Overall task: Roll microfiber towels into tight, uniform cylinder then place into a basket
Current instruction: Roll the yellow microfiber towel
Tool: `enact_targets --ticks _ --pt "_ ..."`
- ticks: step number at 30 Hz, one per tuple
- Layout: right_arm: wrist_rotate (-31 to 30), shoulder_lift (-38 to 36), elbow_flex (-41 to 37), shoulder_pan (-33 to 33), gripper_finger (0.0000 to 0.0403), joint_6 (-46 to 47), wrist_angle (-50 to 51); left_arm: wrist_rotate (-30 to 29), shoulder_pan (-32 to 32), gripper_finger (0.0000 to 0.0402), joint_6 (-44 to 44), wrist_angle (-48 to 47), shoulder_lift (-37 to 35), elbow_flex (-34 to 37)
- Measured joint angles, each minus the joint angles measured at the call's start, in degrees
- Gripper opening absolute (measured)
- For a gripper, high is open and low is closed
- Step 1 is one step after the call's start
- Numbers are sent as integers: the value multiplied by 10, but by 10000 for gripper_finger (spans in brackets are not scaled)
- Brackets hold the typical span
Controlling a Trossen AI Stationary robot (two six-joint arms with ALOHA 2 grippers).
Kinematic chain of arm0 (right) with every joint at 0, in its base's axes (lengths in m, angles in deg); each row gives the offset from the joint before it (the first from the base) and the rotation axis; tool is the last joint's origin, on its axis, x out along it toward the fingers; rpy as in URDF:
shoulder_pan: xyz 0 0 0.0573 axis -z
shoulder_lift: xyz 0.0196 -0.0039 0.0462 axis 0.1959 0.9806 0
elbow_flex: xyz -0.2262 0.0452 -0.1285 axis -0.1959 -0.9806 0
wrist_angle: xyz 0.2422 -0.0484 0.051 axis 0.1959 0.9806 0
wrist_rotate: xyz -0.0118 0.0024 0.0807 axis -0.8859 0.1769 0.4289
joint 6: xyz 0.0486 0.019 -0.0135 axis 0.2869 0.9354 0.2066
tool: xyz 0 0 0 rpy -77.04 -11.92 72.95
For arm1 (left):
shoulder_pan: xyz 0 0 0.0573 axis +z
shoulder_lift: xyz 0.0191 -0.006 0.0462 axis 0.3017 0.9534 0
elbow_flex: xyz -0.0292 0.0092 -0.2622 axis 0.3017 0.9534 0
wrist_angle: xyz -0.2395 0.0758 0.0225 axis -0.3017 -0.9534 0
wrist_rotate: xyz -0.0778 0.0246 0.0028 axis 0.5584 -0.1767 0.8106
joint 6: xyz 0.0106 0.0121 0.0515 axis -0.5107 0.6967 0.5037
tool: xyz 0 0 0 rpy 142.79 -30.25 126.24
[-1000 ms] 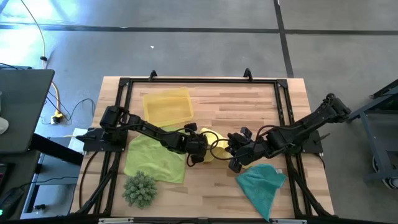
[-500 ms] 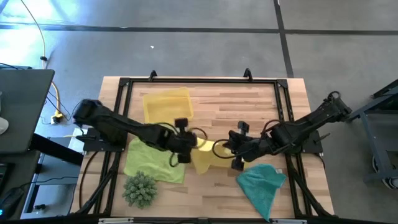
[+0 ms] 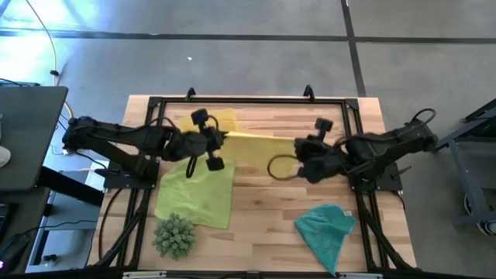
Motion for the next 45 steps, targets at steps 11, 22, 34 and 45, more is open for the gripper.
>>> enact_targets --ticks 11,22,34,45 --pt "48 0 0 149 0 -98 10 82 108 0 110 151 33 0" --pt "238 0 0 125 0 -118 60 256 102 0 106 132 33 0" --pt "20 -11 0 228 0 -167 116 214 188 0 256 248 107 0" --pt "-77 -11 0 337 0 -187 85 111 213 0 359 300 222 -83"
